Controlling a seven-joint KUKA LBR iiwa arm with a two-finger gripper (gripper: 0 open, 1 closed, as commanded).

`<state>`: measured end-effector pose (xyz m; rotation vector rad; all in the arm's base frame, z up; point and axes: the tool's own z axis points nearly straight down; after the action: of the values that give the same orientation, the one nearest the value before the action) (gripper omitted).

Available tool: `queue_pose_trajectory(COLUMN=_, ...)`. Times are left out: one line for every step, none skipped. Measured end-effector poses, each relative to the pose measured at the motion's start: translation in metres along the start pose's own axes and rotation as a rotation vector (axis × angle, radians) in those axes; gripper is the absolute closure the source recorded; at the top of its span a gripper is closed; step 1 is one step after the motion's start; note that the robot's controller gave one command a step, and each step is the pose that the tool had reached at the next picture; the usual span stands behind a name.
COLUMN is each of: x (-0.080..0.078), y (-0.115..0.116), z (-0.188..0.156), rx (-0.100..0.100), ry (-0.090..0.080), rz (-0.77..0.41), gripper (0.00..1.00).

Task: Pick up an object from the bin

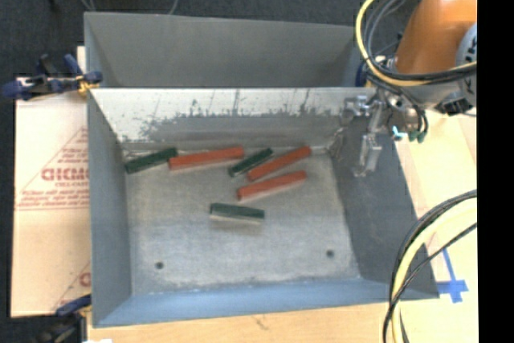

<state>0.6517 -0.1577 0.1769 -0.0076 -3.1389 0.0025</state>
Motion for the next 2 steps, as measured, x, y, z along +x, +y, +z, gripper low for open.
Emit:
queue_pose_trajectory(x=-0.002, y=0.041, z=0.106, rx=-0.001, ry=0.001, rz=-0.115, gripper=0.0)
queue_pose_trajectory(x=0.011, y=0.104, z=0.104, rx=0.0, ry=-0.01, rz=-0.296, gripper=0.0)
